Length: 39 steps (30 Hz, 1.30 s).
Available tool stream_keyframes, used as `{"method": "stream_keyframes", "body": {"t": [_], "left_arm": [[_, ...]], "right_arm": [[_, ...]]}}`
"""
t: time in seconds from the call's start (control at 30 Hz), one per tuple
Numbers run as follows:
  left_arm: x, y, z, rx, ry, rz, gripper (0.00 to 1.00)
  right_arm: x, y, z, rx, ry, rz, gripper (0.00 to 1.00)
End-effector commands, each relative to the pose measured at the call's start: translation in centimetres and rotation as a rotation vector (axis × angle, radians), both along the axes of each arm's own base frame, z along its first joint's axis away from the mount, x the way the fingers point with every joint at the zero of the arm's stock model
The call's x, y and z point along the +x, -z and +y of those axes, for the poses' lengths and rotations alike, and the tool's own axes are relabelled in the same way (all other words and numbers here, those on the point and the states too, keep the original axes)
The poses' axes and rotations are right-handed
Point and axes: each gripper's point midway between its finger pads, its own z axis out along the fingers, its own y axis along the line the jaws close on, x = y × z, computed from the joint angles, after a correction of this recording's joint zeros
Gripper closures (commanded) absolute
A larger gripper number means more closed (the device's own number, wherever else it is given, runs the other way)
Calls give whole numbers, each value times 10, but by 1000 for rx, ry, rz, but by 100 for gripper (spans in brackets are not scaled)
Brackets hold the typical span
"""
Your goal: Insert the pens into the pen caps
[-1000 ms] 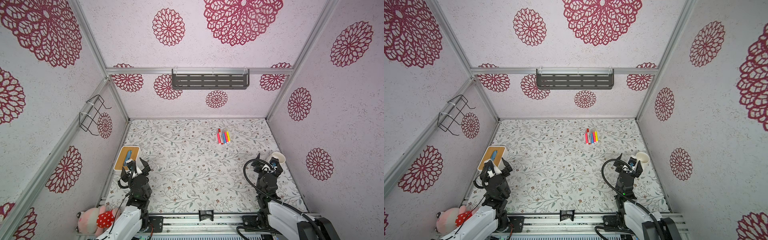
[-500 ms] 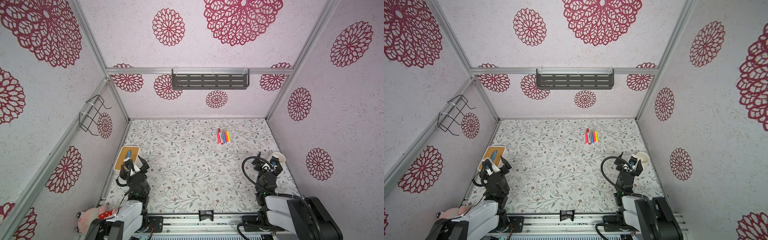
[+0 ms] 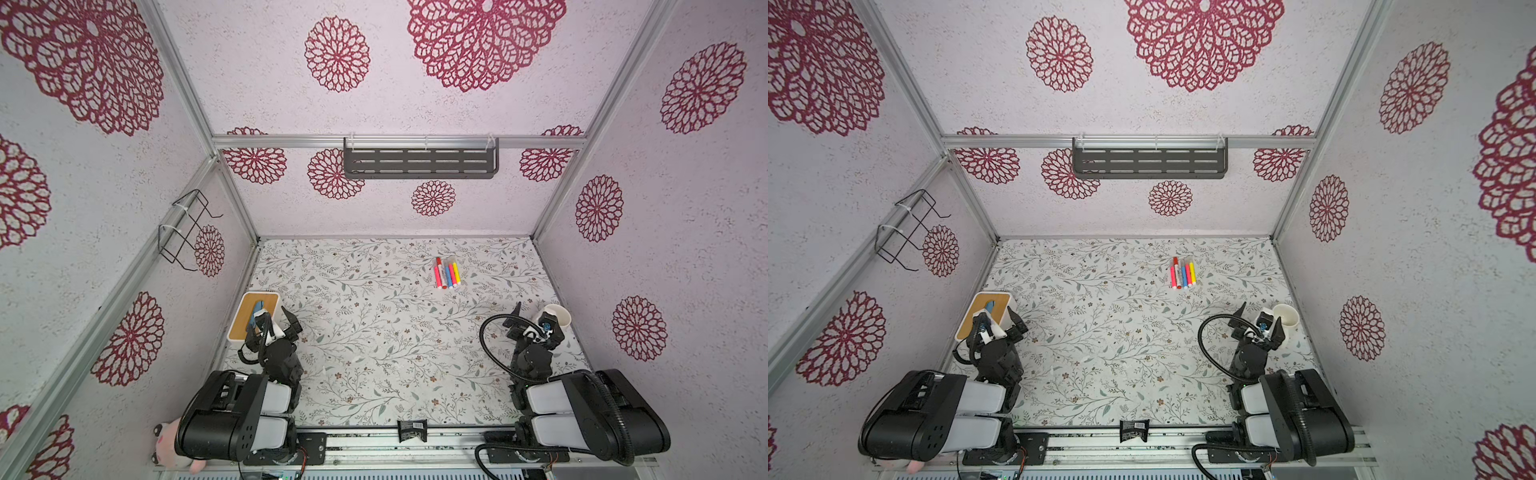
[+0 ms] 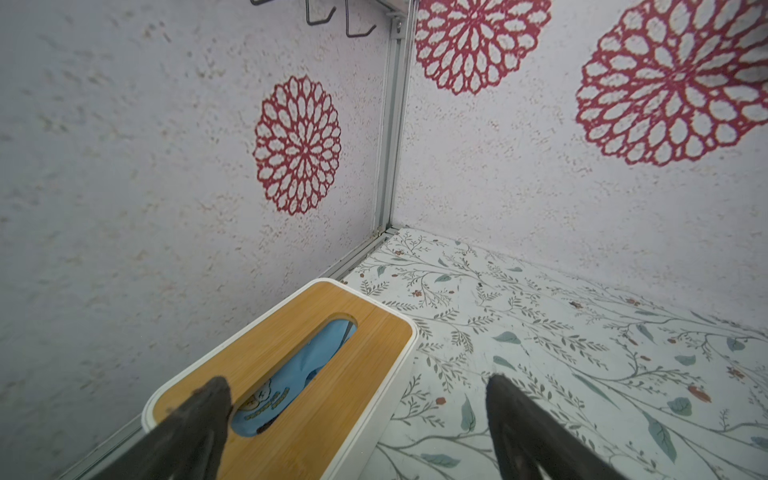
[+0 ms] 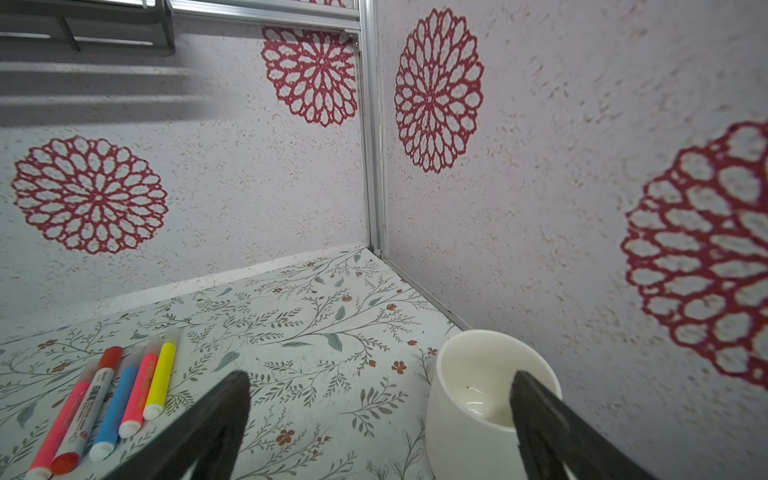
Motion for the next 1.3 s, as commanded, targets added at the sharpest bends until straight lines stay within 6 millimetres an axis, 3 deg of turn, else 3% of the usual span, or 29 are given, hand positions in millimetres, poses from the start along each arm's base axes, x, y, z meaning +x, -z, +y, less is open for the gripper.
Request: {"method": "stream_keyframes", "body": {"t": [0.0, 0.33, 0.53, 0.77, 1.0, 1.1, 1.27], "left_arm": [[7, -16, 2, 15, 4, -56, 2], [24, -5, 3, 20, 40, -15, 2], [52, 11, -14, 76, 150, 68, 2], [68, 14, -19, 98, 172, 117, 2], [90, 23, -8, 17, 203, 216, 3], [101, 30, -4, -58, 282, 262, 3], [102, 30, -2, -84, 302, 255, 2]], "right_arm": [[-14, 10, -3, 10, -13, -2, 2], [7, 20, 8, -23, -66, 52, 2], [29, 32, 25, -84, -150, 114, 2], [32, 32, 23, -76, -136, 120, 1], [69, 51, 18, -20, -153, 276, 1], [71, 55, 14, 10, -163, 285, 1], [71, 54, 13, 11, -162, 281, 1]]}}
